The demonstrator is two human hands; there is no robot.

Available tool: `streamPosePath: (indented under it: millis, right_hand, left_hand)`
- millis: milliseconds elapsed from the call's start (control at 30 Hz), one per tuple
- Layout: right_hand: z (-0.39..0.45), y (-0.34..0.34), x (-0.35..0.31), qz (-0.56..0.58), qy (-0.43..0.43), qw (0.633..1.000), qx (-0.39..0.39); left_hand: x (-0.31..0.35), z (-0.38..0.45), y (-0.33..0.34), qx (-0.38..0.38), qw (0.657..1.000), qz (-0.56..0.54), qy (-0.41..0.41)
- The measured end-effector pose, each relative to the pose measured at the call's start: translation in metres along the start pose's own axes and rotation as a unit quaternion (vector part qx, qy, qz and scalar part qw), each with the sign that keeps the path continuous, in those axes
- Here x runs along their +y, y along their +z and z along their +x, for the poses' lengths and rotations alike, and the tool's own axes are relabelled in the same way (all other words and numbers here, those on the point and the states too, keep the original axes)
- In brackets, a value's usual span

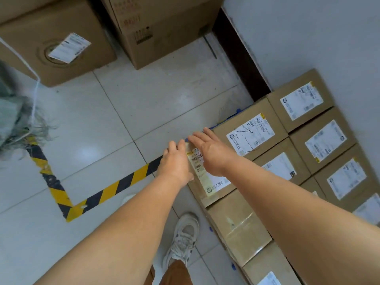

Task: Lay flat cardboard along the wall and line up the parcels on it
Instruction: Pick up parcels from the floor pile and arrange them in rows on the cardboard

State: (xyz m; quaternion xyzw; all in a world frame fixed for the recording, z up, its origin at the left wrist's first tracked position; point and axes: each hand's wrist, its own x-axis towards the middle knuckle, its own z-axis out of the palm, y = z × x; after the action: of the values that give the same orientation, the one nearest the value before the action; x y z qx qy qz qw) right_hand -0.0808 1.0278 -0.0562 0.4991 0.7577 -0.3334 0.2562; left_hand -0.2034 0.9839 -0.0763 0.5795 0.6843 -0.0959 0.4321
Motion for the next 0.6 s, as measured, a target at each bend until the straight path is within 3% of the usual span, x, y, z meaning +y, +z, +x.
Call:
streamPosePath:
  millis: [267, 400, 500, 600]
  right_hand:
    - [-0.014, 0.014, 0.011, 0.021, -0.01, 1.0, -0.005]
    - [-0.013, 0.008, 0.019, 0.09, 0.015, 0.995, 0.048]
    - [-0.01, -0.001, 0.035, 0.068, 0.046, 0.993, 0.082]
    - [-0.005, -0.015, 0.048, 0.034, 0.073, 0.995, 0.066]
  left_hand:
    - [0.007, -0.007, 0.012, -0.008, 1.0, 0.014, -0.005]
    - [0.008, -0.005, 0.006, -0.017, 1.0, 0.005, -0.006]
    - [0.018, 0.001, -0.001, -0.015, 1.0, -0.017, 0.02]
    - [0.038, 0.017, -0.008, -0.013, 0.998, -0.027, 0.05]
